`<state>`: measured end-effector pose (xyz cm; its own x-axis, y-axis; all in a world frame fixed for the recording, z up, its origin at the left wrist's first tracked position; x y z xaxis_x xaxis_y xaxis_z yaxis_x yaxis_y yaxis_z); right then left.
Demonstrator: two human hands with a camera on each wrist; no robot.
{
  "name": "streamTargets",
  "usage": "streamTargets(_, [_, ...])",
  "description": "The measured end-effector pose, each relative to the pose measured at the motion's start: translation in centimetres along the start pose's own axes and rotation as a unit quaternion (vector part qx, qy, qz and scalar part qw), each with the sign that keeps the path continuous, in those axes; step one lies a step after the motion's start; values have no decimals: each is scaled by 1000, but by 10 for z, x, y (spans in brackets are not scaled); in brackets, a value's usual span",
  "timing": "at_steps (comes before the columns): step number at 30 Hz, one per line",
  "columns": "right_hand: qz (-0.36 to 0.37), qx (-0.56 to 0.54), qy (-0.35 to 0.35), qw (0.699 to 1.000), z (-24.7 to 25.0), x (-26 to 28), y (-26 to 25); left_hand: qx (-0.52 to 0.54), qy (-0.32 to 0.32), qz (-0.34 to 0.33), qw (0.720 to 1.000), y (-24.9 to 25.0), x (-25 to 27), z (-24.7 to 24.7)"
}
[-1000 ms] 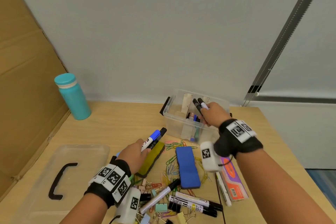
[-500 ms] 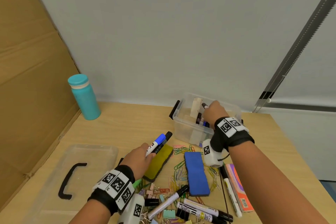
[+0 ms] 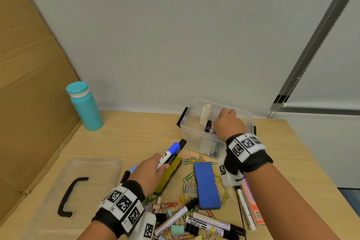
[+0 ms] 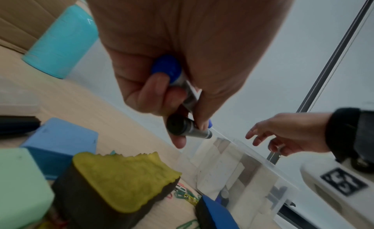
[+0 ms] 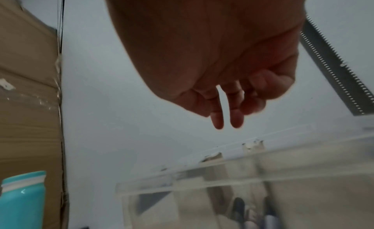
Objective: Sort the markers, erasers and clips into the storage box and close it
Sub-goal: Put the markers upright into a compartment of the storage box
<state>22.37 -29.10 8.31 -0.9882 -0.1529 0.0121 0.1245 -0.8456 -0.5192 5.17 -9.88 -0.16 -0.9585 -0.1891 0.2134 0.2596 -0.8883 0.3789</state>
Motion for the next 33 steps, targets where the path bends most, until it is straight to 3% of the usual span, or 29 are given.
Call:
streamTargets(3, [54, 10, 111, 992, 30, 12, 27, 22, 23, -17, 999, 12, 7, 9])
streamTargets(5, [42, 28, 135, 990, 36, 17, 57, 40, 41, -28, 998, 25, 8, 17])
streamTargets(7, [1, 20, 86, 996, 22, 15, 87, 46, 60, -37, 996, 43, 6, 26])
streamTargets(10, [-11, -74, 19, 997, -2, 14, 105, 35, 88, -45, 994, 79, -7, 41])
streamTargets(16, [-5, -99, 20, 995, -5, 13, 105, -72, 77, -16, 994, 148, -85, 45])
streamTargets(21, [0, -79, 20, 997, -4, 11, 106, -156, -27, 35, 987, 173, -141, 23])
streamTargets(24, [4, -70, 19, 997, -5, 11, 106, -167, -43, 33, 984, 176, -151, 14])
streamTargets(29, [13, -57, 27, 998, -4, 10, 106, -58, 15, 22, 998, 167, -150, 26])
streamTargets(33, [16, -56, 31, 998, -4, 11, 105, -138, -11, -1, 990, 176, -147, 15])
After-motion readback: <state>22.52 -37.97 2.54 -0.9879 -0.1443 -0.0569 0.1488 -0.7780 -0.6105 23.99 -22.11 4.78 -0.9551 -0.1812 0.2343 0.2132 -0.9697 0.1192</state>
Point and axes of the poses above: each hand's wrist, its own x-axis away from the middle knuckle, its own z-axis out of the back of the hand, y = z × x, the point moved 10 cm from there along -x, towards the middle knuckle, and after that the axes turned 15 degrees about -x, right-handed, at the moved point
